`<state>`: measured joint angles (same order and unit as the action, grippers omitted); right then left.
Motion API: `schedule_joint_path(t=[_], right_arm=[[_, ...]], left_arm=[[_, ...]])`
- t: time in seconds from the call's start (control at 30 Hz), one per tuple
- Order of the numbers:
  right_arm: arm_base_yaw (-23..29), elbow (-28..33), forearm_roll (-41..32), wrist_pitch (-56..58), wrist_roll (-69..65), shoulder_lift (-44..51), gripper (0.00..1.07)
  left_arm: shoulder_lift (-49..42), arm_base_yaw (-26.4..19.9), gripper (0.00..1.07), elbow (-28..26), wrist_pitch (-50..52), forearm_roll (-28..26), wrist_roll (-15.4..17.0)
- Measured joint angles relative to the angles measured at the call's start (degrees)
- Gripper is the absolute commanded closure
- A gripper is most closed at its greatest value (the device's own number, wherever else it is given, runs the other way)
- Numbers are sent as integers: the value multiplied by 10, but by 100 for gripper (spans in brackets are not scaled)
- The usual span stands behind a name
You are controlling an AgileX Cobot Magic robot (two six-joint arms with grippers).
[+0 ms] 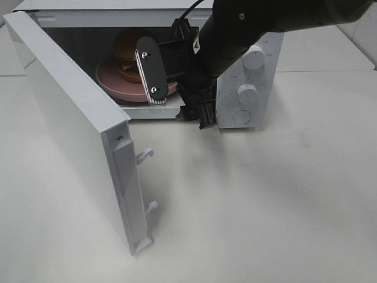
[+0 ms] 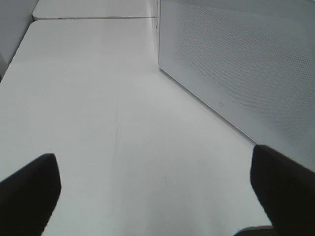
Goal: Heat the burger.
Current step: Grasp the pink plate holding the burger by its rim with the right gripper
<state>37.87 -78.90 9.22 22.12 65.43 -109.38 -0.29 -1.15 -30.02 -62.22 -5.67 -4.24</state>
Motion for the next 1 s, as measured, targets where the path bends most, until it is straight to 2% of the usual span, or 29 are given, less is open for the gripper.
schedule_joint_path(t=[1.0], right_arm=[[0,-199,41,25,-54,-187,28]], left_arm=[[0,0,8,0,0,0,0]])
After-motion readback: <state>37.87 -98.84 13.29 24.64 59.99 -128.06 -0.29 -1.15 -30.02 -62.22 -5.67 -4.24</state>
